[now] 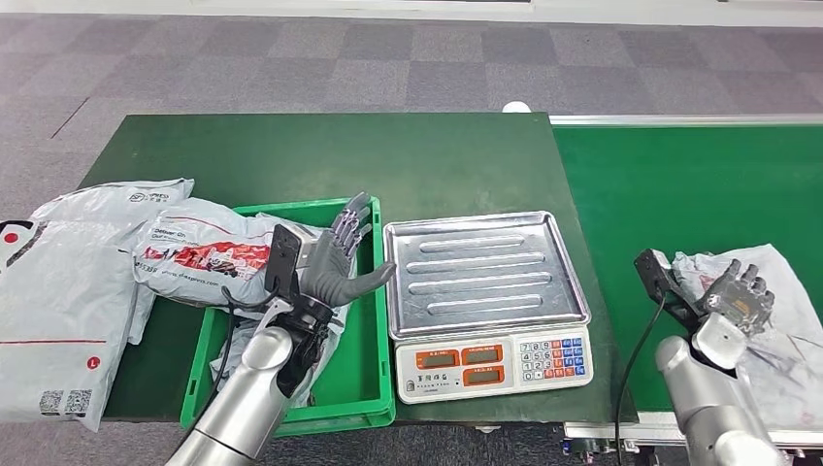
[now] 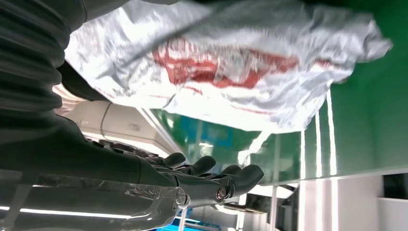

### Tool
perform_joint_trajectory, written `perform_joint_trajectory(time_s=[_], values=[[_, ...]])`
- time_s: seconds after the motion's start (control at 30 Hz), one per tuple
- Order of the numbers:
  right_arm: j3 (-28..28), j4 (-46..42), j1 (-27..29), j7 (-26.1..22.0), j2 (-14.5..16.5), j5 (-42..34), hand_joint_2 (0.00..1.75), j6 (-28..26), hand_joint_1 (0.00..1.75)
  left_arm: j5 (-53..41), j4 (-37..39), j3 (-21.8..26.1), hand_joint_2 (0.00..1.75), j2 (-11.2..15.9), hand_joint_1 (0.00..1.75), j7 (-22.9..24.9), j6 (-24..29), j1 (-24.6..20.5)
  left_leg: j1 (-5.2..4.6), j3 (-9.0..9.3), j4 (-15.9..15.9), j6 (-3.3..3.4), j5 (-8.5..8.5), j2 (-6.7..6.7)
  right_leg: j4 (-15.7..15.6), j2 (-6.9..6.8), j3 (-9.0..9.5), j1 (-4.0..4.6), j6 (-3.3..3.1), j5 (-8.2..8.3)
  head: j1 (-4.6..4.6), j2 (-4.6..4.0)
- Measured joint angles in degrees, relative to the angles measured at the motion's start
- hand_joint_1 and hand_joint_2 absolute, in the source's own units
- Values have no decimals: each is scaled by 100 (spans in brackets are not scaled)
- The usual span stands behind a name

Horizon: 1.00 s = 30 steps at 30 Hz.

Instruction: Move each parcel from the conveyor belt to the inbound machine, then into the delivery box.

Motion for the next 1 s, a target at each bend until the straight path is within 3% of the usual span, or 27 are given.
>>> perform_joint_trajectory(time_s=[0.17,0.47,0.73,1.0], values=[[1,442,-265,105,-199,60,175,-78,0,21,1,1,175,8,0,-16,15,-5,0,-2,0,0,-1,-6,0,-5,0,0,0,-1,0,0],[1,634,-153,-14,-347,-10,175,-537,0,76,-1,125,175,37,0,-54,105,-6,1,0,0,1,-1,-5,-1,-4,-2,1,0,-2,-1,0],[-29,594,249,-44,-531,-169,175,-436,0,78,-9,157,175,72,0,-56,105,2,-1,-1,0,2,-3,-3,-1,0,-2,0,1,-2,1,0],[-162,254,533,-459,-491,-339,175,-123,0,85,-181,239,175,119,0,-56,114,140,0,-2,-1,2,-3,-2,0,0,-2,1,1,-2,1,0]])
